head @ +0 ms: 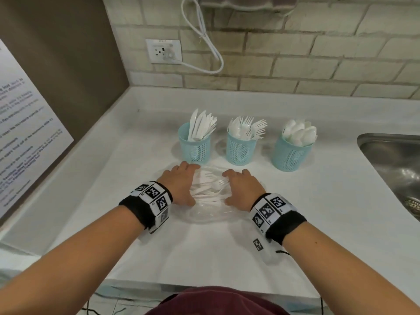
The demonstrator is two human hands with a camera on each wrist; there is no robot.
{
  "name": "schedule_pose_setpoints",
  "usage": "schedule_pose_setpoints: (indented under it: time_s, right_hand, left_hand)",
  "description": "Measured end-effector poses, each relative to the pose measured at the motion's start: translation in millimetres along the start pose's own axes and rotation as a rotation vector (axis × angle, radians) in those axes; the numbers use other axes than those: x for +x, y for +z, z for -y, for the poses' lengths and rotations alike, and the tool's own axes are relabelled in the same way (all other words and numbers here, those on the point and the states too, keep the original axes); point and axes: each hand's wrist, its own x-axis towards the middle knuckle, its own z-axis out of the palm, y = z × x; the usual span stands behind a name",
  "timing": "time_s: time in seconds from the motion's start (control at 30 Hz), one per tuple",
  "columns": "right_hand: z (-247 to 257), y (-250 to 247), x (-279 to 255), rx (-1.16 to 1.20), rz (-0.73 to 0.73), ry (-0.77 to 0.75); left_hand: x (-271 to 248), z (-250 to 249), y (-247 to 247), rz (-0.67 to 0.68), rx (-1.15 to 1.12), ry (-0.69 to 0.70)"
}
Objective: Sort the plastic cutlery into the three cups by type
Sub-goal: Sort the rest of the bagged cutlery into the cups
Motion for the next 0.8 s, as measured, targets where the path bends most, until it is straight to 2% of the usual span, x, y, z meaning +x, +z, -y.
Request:
schedule_pose_setpoints:
  time_s: [0.1,0.2,0.33,0.43,0.6,0.8]
  right_hand:
    - [-1,1,1,0.055,-0.046,-0.015]
    - [-5,-2,2,0.140,-0.066,-0.020]
    - [-10,-8,4,0.202,-0.018,-0.027]
    - [-12,-10,6,0.237,0.034,-0.038]
    - [-9,-7,15,0.263,-0.051,-0.147]
    - [11,-29,17,0.664,-0.183,-0.171]
  left_hand:
    - [7,4,-4,0.027,-0.075,-0.066]
    - [11,8,-8,0.053,-0.011,-0.080]
    - [14,12,-10,0.098,0.060,-0.036]
    - [17,16,-9,0.145,-0.040,0.012]
    - [19,17,-11,0.109,-0.180,0.056]
    - [21,15,-11,0.033,-0.297,0.101]
